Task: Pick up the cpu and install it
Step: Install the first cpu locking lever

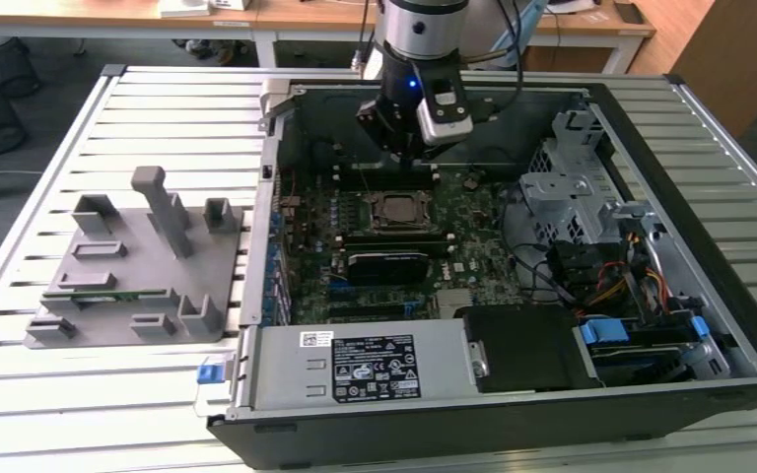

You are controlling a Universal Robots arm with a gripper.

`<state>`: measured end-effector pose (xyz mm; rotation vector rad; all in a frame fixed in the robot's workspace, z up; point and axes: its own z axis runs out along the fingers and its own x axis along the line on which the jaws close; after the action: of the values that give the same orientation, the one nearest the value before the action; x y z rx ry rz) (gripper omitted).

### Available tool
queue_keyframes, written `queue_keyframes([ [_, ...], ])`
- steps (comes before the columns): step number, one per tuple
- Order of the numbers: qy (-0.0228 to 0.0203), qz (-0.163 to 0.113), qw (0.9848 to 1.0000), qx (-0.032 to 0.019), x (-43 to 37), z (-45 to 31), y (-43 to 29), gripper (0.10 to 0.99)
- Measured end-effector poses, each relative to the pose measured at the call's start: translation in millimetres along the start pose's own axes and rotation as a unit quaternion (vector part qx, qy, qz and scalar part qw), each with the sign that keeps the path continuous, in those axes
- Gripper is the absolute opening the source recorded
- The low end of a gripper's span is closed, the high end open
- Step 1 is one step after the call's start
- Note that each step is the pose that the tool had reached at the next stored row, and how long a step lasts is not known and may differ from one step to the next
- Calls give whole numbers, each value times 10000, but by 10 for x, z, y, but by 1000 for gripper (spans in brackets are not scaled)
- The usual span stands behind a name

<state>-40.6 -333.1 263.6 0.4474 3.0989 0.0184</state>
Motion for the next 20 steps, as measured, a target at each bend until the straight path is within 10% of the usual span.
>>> queue_keyframes([
  [20, -6, -775, 9970, -12, 99, -16, 2, 106],
])
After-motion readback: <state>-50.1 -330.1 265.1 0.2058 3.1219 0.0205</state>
